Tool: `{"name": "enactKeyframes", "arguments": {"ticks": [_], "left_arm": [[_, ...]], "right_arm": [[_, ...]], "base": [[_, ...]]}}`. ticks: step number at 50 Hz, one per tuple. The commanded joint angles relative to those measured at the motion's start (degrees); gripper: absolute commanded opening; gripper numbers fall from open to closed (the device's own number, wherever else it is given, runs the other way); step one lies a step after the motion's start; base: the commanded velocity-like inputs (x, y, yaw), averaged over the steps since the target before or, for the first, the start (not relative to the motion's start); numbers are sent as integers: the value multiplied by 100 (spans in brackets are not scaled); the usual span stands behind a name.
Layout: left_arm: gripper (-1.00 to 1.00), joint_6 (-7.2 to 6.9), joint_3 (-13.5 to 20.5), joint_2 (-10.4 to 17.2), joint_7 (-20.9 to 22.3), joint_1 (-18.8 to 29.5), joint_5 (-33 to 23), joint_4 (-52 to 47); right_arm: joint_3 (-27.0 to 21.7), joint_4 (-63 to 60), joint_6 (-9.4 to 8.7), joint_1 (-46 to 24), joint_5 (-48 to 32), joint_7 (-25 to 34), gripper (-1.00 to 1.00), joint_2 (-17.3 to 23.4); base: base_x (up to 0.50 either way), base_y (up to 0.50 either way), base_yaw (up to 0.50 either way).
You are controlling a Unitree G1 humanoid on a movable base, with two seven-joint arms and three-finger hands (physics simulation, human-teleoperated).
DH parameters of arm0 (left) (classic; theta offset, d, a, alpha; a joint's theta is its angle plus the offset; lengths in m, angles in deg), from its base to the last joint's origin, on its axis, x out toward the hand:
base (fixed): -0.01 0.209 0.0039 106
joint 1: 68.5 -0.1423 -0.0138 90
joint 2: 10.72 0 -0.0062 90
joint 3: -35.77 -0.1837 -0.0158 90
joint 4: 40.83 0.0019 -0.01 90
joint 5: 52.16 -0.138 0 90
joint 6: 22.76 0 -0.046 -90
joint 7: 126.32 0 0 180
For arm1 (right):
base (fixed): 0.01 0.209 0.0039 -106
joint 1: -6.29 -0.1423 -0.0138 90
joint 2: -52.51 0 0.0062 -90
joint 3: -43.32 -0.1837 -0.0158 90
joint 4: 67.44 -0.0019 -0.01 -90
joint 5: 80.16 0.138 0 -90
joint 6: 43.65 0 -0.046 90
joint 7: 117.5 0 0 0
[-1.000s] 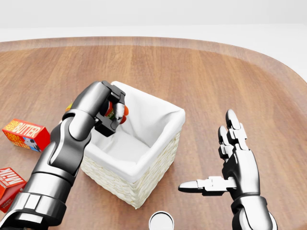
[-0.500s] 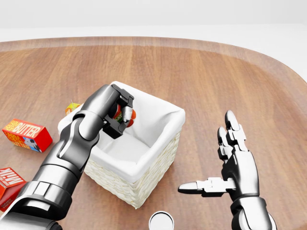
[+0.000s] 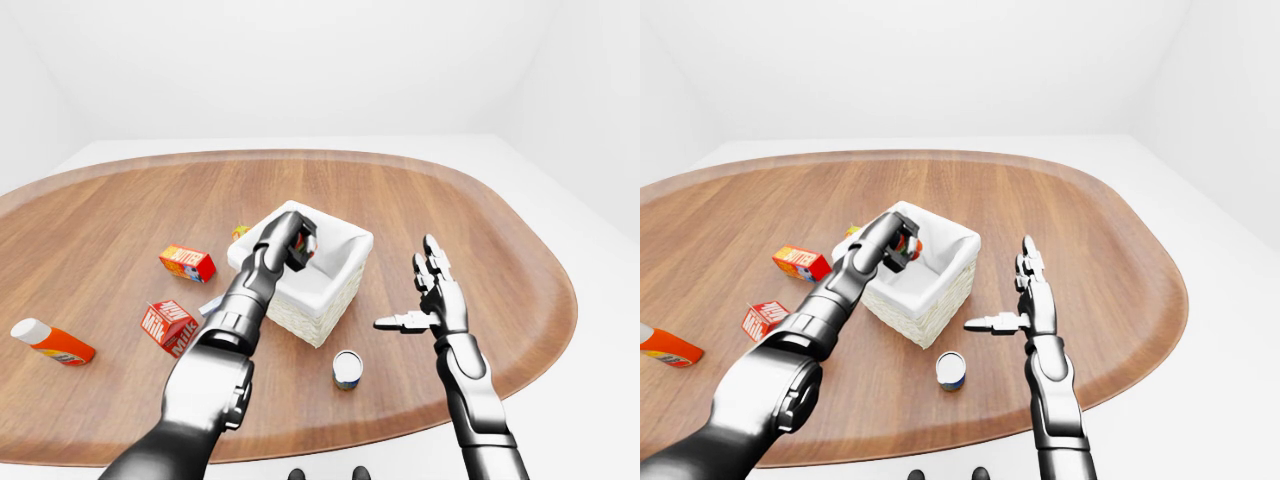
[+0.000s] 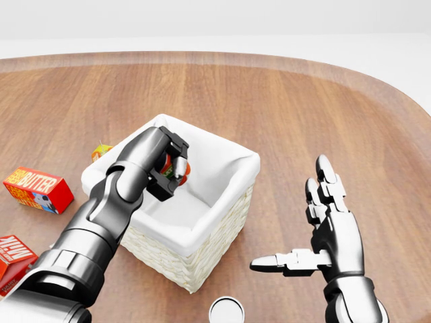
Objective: Pick up the tomato sauce, and put it in the basket.
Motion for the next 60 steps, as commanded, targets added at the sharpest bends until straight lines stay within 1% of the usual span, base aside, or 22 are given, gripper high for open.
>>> {"name": "enactKeyframes", "arguments": {"ticks": [1, 5, 8, 14, 21, 22, 23, 24, 28, 34, 48, 49, 55, 60], "left_arm": [[-100, 0, 6, -7, -210, 57, -48, 231], [-100, 0, 6, -7, -264, 65, -74, 313], [-100, 0, 1, -14, -286, 50, -88, 325], [-100, 0, 2, -26, -277, 54, -95, 304], [-67, 0, 2, -42, -266, 49, -91, 280], [-50, 0, 0, -44, -265, 46, -92, 274], [-24, 0, 0, -46, -269, 46, -92, 279], [100, 0, -2, -48, -296, 57, -99, 304], [100, 0, 2, -52, -318, 65, -99, 320], [100, 0, 1, -60, -333, 55, -93, 304], [100, 0, 2, -73, -334, 42, -88, 269], [100, 0, 3, -74, -328, 42, -82, 255], [100, 0, 16, -60, -305, 33, -37, 183], [100, 0, 15, -24, -151, -43, -6, -139]], "right_arm": [[-5, -30, -21, 9, 6, -1, 100, -1], [-2, -9, -5, 4, 3, 1, 100, -2], [-2, -29, -27, 1, 5, -3, 100, 0], [-1, -1, 9, 12, 4, 9, 100, -3], [0, -6, 0, 3, 4, 6, 100, -1], [0, -8, 0, 7, 5, 8, 100, 0], [-2, 1, -2, -4, 5, 7, 100, 0], [-5, 35, 11, -27, 3, 4, 100, 1], [-5, 5, -11, -11, 4, 0, 100, 4], [-6, 72, 53, -15, 0, 8, 100, 2], [-2, 69, 68, 3, 1, 11, 100, 2], [-2, 48, 38, -6, 3, 5, 100, 2], [-4, 105, 70, -33, 0, 4, 100, 3], [-10, 95, 75, -18, 12, 6, 100, 5]], "base": [[0, 0, 0], [0, 0, 0], [0, 0, 0], [0, 0, 0], [0, 0, 0], [0, 0, 0], [0, 0, 0], [0, 0, 0], [0, 0, 0], [0, 0, 0], [0, 0, 0], [0, 0, 0], [0, 0, 0], [0, 0, 0]]}}
